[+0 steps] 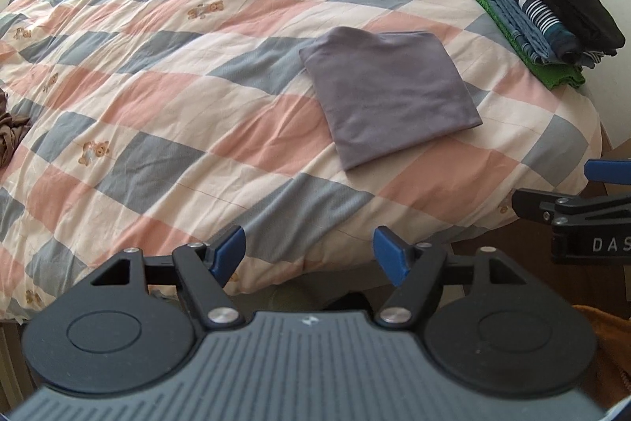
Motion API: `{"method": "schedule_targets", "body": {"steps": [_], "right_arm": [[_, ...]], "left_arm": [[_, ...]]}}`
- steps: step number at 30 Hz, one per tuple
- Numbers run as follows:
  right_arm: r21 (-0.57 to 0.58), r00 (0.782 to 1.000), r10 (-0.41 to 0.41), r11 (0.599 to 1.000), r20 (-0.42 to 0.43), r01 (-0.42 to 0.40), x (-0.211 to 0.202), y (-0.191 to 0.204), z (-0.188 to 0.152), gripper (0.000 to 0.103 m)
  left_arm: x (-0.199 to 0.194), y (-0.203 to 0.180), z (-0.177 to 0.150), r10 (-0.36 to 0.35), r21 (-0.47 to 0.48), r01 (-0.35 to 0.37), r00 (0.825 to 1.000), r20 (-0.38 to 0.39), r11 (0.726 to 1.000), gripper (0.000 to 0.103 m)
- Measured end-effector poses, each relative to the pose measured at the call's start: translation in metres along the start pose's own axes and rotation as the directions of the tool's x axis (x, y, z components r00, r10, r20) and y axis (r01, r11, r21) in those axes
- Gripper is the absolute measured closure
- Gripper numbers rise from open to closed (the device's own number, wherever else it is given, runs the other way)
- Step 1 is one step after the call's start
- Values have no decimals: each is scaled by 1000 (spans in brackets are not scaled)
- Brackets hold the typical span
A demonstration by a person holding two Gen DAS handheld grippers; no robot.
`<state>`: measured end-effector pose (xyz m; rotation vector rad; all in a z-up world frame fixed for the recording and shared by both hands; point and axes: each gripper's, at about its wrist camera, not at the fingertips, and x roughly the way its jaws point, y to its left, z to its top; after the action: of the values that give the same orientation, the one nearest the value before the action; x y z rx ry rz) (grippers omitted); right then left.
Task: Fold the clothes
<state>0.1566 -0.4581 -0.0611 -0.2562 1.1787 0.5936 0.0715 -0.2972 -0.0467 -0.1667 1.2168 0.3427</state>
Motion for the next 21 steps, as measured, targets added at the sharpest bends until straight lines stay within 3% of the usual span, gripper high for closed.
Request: {"method": "schedule_targets", "body": {"steps": [12,21], "right_arm": [[92,995,52,995,-89,-44,49,-48,-6,2],[201,981,194,961,7,-191,108,-105,27,4]], "left_arm": [[62,-1,27,-90,-86,83,993,-79,993,32],[164,18,82,-216,-209,200,975,-55,957,30]]}}
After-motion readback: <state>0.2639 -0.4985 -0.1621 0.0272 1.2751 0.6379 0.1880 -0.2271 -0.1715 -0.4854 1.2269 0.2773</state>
